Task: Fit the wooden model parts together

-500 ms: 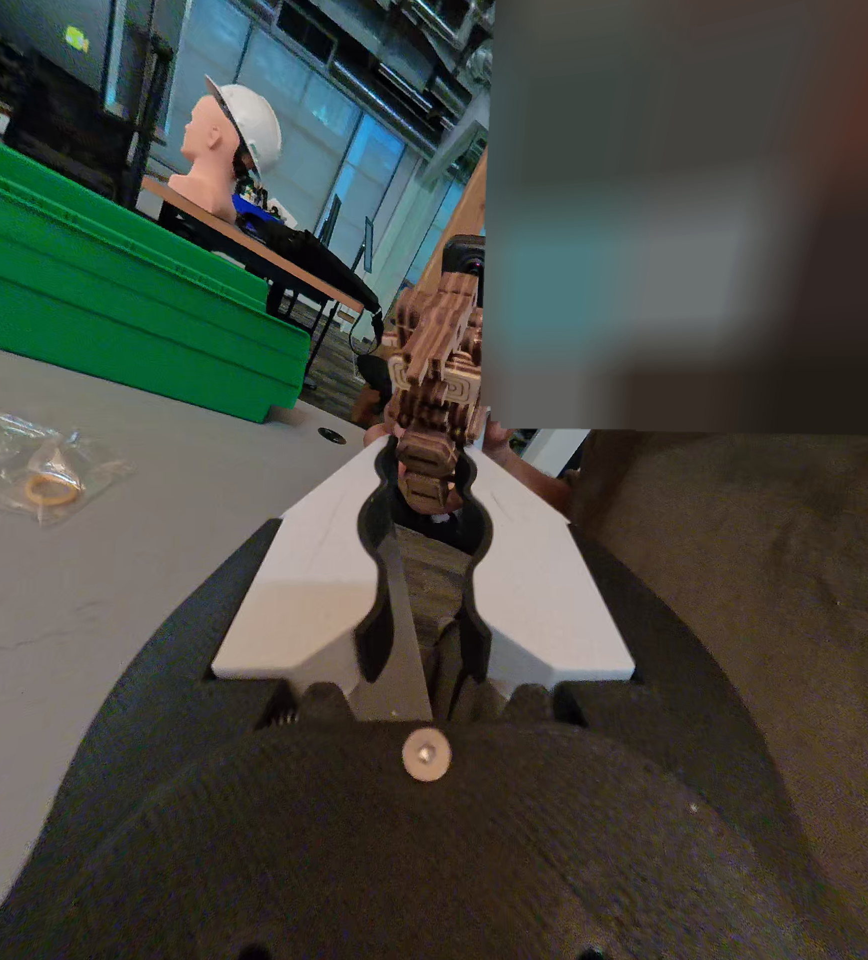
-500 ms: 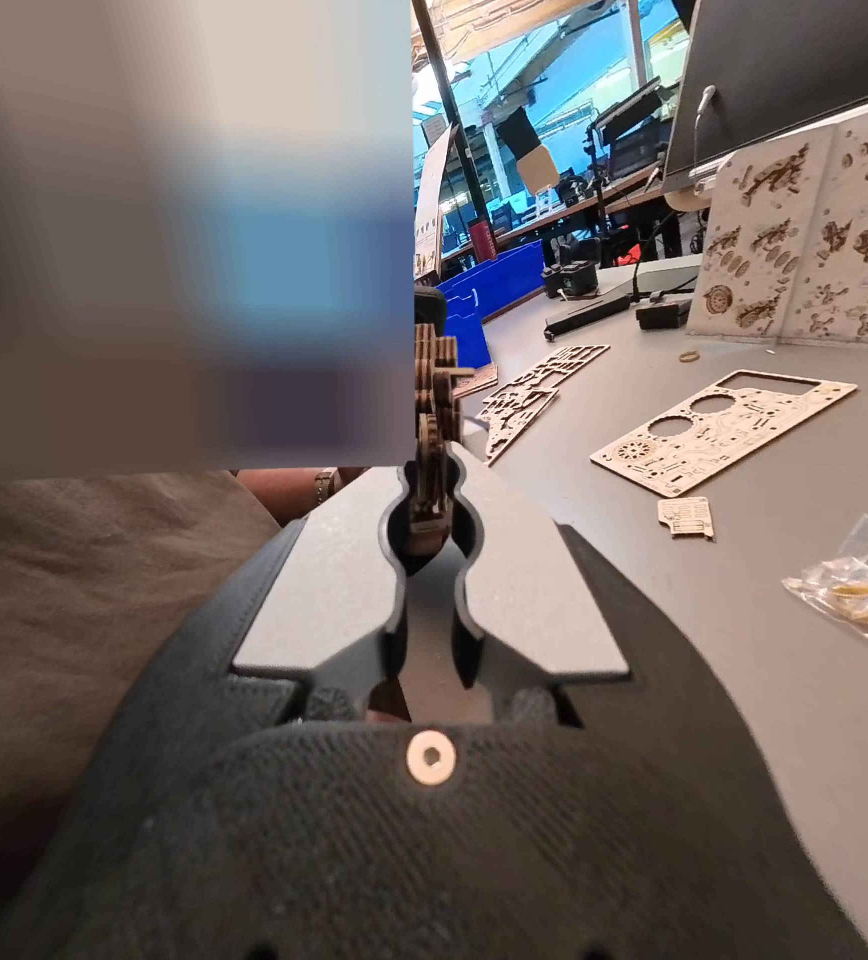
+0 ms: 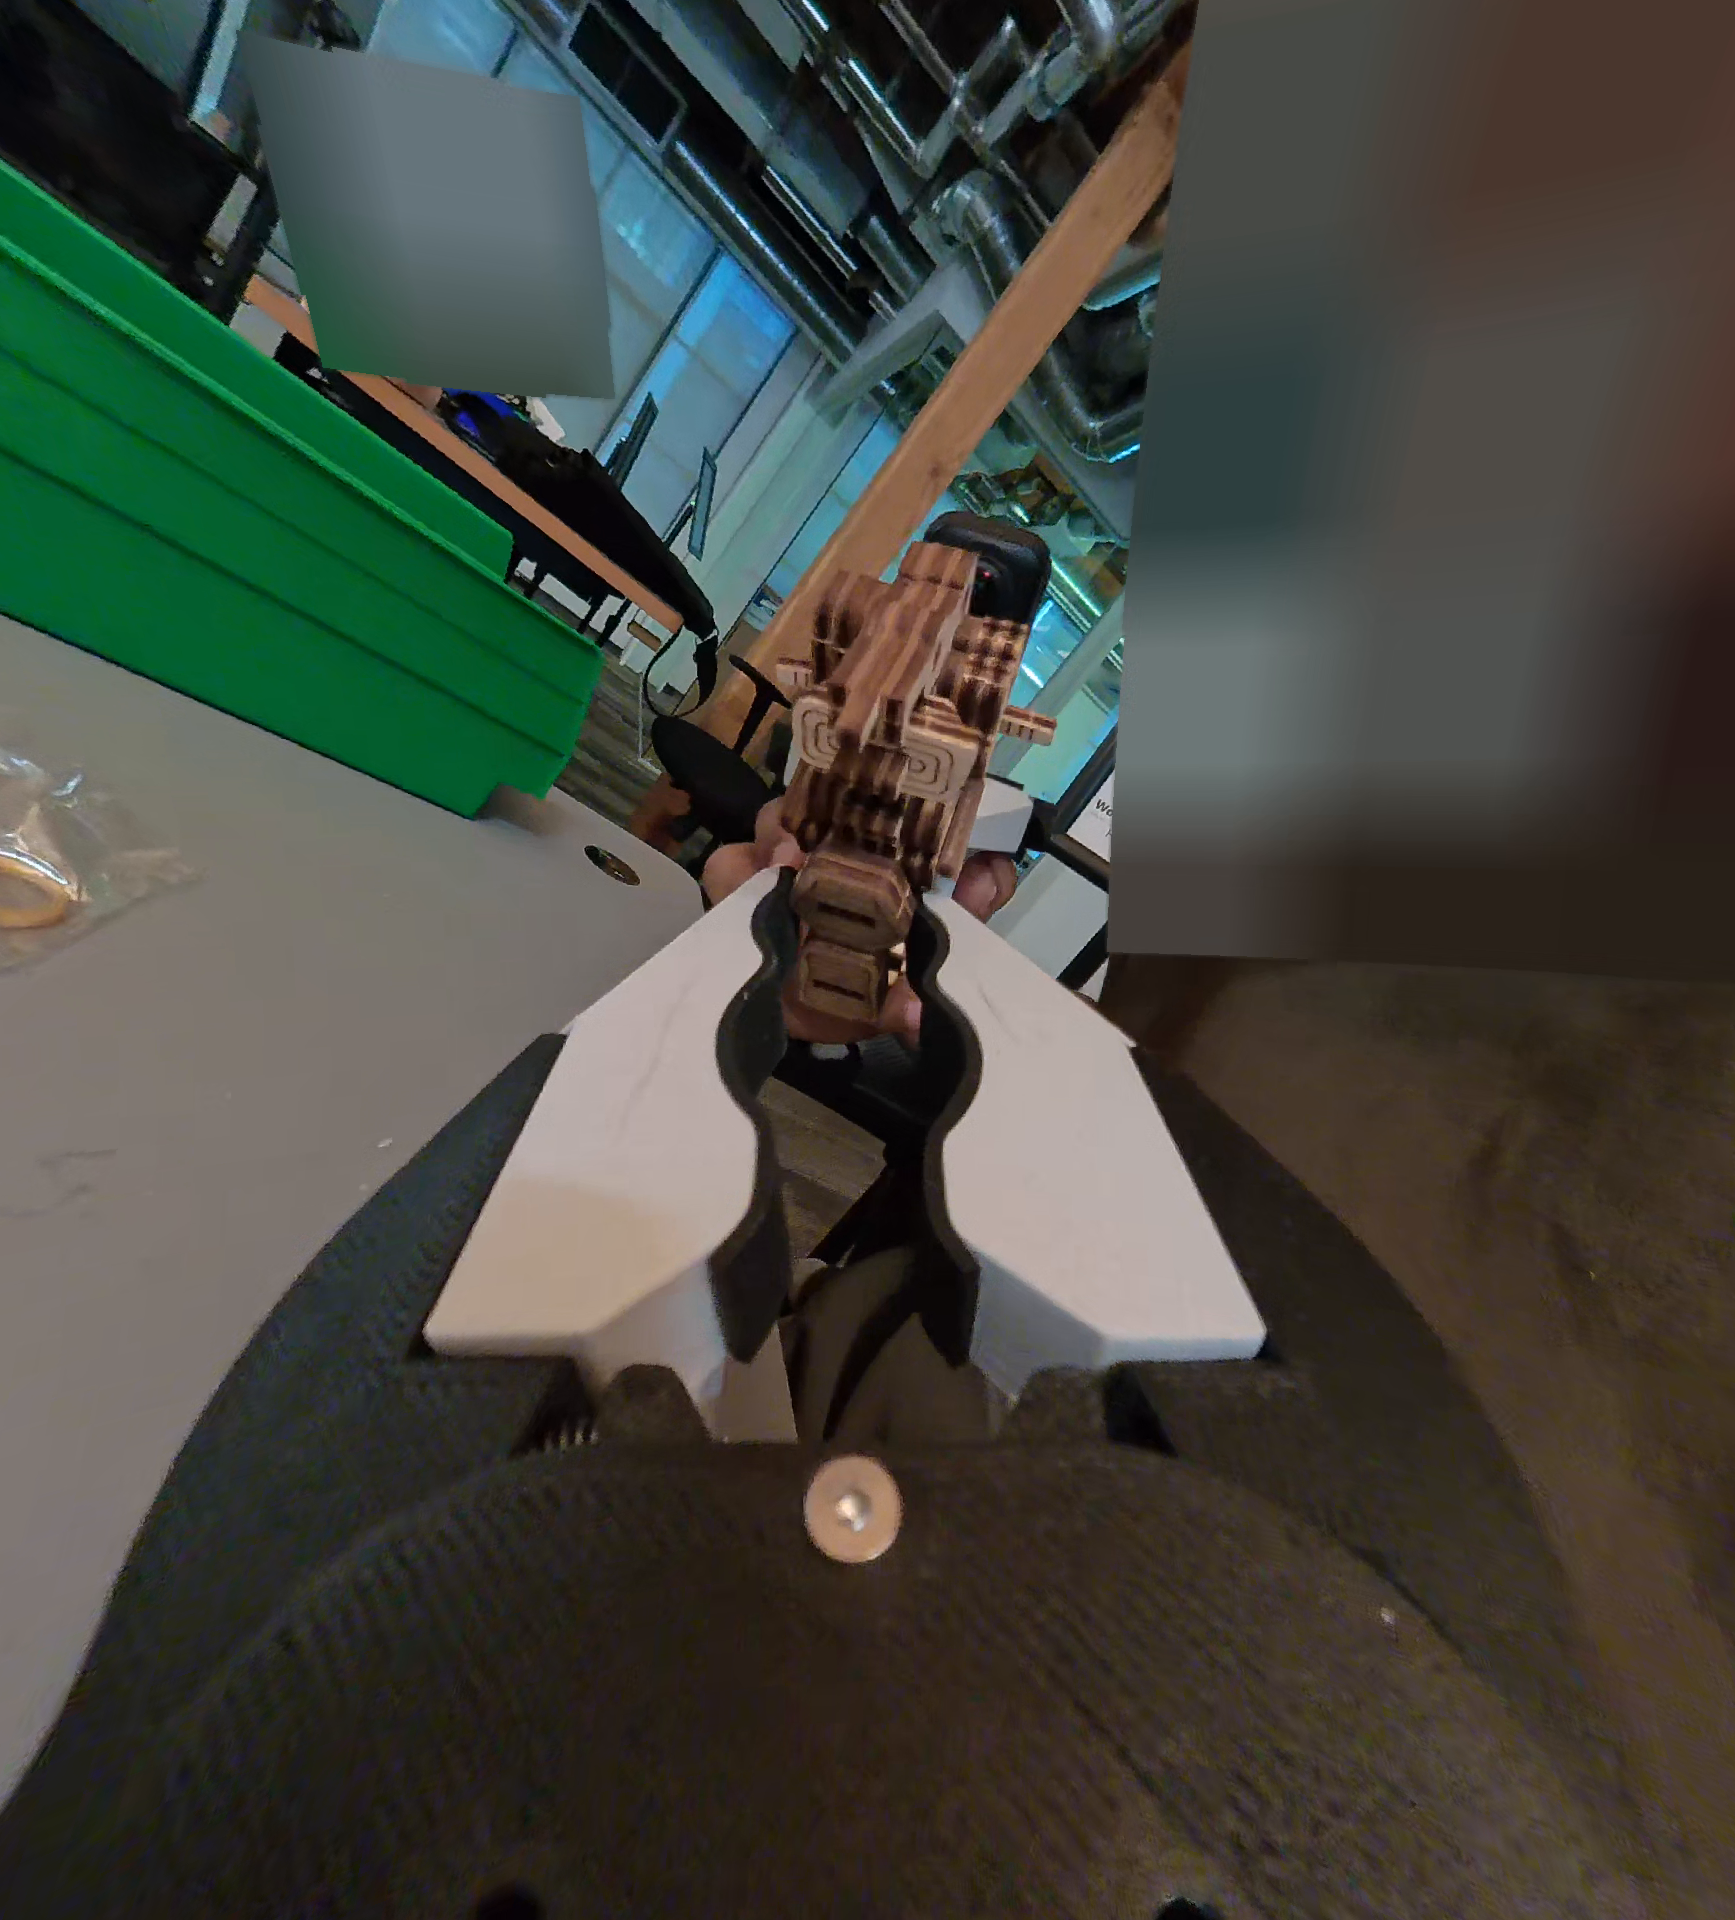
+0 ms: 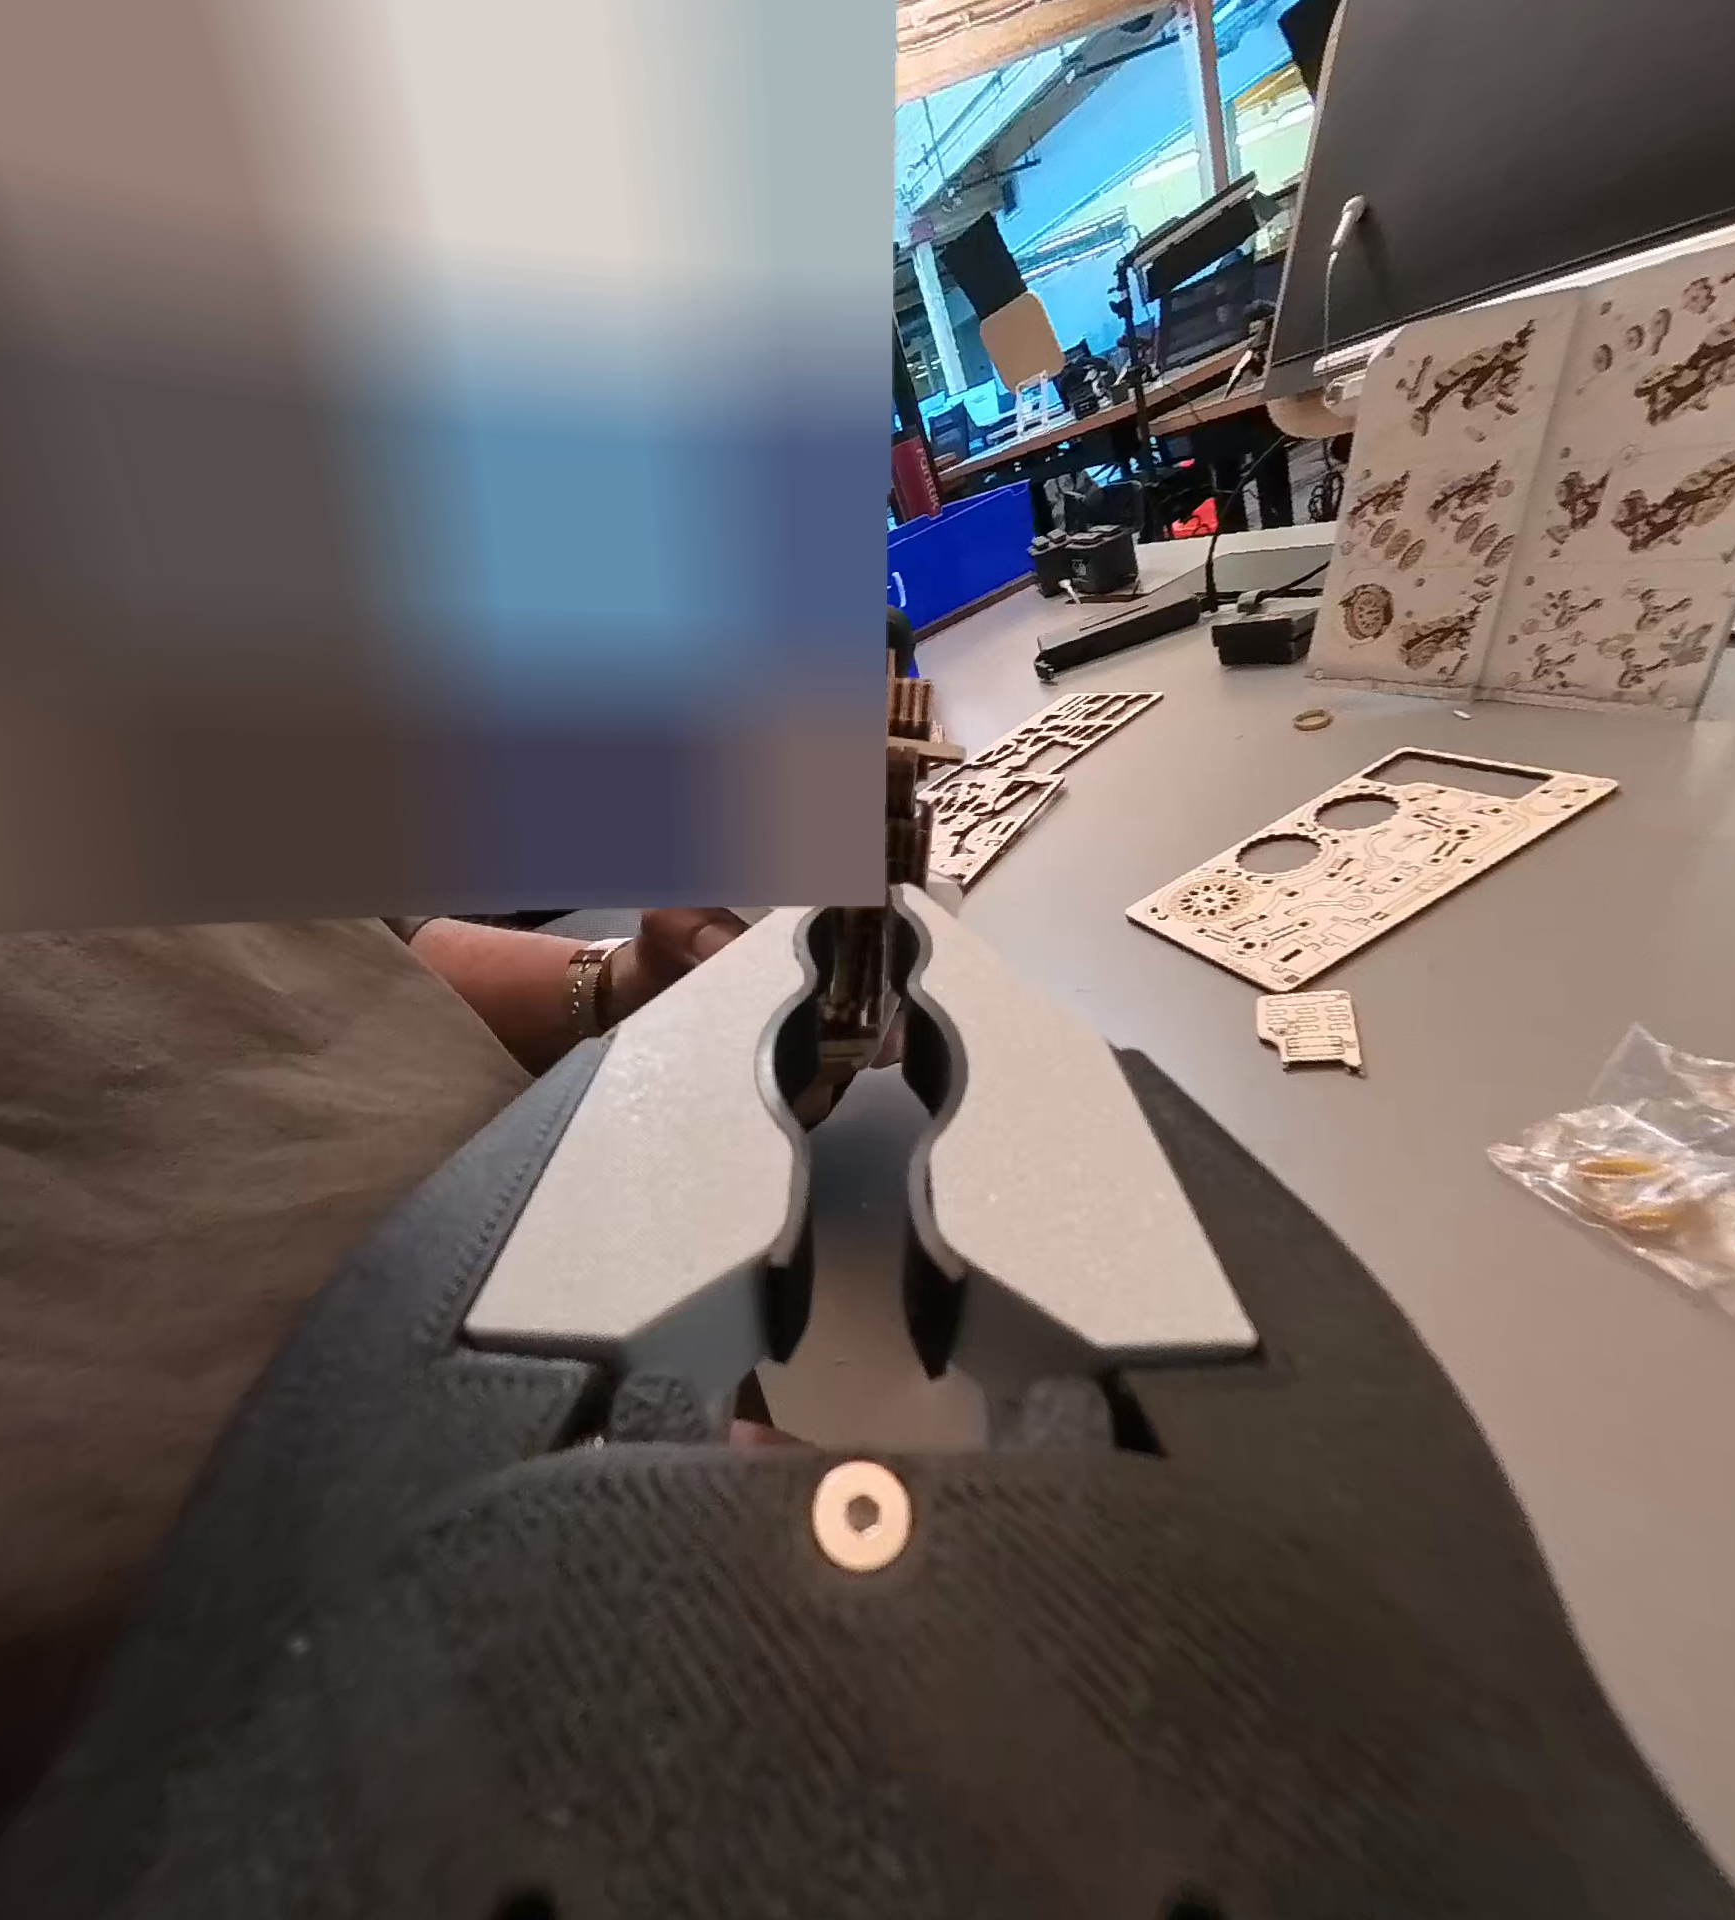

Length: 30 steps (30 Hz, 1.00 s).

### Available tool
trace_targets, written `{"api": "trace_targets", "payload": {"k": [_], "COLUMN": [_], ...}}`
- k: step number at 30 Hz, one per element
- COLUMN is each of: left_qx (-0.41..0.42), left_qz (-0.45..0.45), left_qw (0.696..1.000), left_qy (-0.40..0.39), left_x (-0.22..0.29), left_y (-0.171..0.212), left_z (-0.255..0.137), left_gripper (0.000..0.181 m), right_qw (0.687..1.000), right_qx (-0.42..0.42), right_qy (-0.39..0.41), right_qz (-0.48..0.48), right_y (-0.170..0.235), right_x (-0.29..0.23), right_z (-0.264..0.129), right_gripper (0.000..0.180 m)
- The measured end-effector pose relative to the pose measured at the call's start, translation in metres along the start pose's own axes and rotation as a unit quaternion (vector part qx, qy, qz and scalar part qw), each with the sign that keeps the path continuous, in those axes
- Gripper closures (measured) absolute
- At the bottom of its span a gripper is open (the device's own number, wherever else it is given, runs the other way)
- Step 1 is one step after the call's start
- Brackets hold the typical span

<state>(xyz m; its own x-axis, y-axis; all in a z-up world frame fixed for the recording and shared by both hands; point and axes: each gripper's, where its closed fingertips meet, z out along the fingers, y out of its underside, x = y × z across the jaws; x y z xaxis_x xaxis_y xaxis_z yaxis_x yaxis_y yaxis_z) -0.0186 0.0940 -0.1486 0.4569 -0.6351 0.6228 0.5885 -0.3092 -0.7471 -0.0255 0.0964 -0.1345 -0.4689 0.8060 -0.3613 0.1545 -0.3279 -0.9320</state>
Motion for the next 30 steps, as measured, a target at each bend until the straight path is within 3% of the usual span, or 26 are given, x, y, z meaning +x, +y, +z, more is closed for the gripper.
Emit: {"api": "trace_targets", "payload": {"k": [10, 13, 16, 30], "left_qx": [-0.039, -0.041, -0.031, -0.016], "left_qz": [0.047, 0.039, 0.012, -0.016], "left_qw": [0.997, 0.998, 0.999, 0.999], "left_qy": [-0.036, -0.041, -0.036, -0.031], "left_x": [-0.005, -0.007, -0.010, -0.011], "left_y": [0.010, 0.011, 0.009, 0.006], "left_z": [0.005, 0.004, 0.002, 0.001], "left_gripper": [0.146, 0.149, 0.163, 0.163], "right_qw": [0.998, 0.998, 0.998, 0.998], "right_qx": [0.011, 0.011, 0.003, -0.003], "right_qy": [0.020, 0.028, 0.039, 0.055], "right_qz": [0.057, 0.061, 0.049, 0.023], "right_y": [-0.003, -0.002, 0.001, 0.002], "right_x": [0.014, 0.017, 0.019, 0.019], "right_z": [-0.002, -0.003, -0.002, -0.001], "right_gripper": [0.174, 0.174, 0.175, 0.174]}}
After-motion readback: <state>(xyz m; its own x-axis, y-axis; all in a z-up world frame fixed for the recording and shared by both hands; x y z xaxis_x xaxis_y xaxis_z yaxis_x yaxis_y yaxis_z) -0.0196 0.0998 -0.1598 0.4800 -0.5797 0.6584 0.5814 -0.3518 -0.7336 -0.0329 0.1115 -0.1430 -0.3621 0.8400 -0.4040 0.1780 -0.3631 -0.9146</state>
